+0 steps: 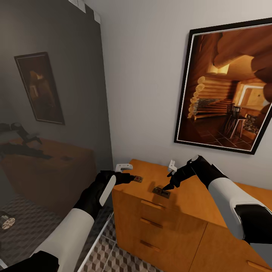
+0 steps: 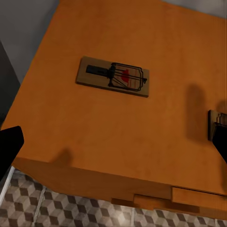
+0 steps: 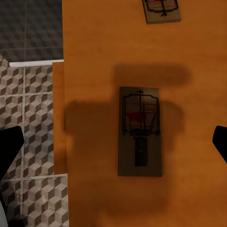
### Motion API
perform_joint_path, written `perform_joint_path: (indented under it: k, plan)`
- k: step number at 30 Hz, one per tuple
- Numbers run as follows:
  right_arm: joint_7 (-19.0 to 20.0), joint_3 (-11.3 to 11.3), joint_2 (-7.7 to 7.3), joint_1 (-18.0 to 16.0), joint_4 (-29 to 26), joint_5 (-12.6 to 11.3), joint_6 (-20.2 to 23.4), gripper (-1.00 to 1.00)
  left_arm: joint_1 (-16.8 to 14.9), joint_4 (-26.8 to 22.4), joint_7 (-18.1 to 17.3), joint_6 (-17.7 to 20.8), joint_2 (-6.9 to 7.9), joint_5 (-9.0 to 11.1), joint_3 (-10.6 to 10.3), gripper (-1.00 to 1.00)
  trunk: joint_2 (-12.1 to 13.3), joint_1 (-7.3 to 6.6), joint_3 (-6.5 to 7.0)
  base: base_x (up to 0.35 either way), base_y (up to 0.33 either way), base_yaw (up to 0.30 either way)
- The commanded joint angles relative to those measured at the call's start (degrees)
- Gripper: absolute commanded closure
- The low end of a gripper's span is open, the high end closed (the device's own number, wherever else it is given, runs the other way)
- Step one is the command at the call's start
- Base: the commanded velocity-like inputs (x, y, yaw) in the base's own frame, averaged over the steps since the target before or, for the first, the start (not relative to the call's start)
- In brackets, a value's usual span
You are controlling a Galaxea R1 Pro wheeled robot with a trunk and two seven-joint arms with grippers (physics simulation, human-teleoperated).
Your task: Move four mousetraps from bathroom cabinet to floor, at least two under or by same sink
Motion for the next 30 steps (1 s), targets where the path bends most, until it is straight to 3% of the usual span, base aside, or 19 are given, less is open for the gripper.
perform_joint_path:
  k: [1, 30]
  plan:
    - [0.0, 0.0, 0.0, 0.0, 0.0, 0.0, 0.0, -1.0, 0.0, 0.0, 0.0, 0.0, 0.0, 0.0, 0.0, -1.0, 0.0, 0.0, 0.0, 0.0, 0.0, 0.0]
    - [0.0, 0.0, 0.0, 0.0, 0.0, 0.0, -0.1, -1.0, 0.0, -0.1, 0.1, -0.3, 0.0, 0.2, 0.0, -1.0, 0.0, 0.0, 0.0, 0.0, 0.0, 0.0]
